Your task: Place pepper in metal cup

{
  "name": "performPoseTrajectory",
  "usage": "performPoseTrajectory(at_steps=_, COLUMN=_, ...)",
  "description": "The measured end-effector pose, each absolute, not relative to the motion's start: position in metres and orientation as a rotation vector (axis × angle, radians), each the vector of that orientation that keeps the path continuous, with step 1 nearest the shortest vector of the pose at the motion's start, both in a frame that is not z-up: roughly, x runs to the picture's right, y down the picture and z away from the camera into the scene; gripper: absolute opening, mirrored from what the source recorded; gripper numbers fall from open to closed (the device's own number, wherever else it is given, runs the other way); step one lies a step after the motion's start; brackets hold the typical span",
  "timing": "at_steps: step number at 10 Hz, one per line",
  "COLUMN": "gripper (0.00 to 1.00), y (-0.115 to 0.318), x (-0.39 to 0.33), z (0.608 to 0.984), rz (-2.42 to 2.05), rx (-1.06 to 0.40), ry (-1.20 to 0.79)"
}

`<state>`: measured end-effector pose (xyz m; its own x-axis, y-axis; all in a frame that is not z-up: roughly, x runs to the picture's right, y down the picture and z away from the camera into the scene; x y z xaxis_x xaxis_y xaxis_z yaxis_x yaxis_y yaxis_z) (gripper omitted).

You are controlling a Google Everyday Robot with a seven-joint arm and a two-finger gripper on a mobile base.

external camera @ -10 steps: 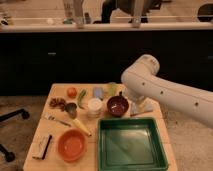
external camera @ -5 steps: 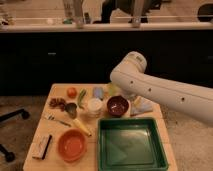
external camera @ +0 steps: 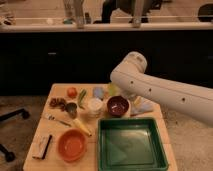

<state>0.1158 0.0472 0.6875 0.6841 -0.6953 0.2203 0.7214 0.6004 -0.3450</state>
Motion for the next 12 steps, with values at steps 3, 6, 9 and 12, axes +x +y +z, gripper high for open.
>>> performPoseTrajectory(at_steps=3, gripper=0.80, y=0.041, x=0.102, z=0.696, rz=-0.920, rx=-0.401, ry=-0.088)
performPoseTrajectory(at_steps=6, gripper=0.80, y=0.029, x=0.048, z=0.703, rz=-1.089, rx=-0.376, ry=-0.123)
performPoseTrajectory(at_steps=9, gripper=0.80, y=0.021, x=0.003, z=0.715, rz=-1.275, rx=-0.369, ry=-0.188)
performPoseTrajectory(at_steps=12, gripper=0.80, y=0.019, x=-0.025, z=0.731, rz=-1.366, rx=-0.374, ry=-0.227)
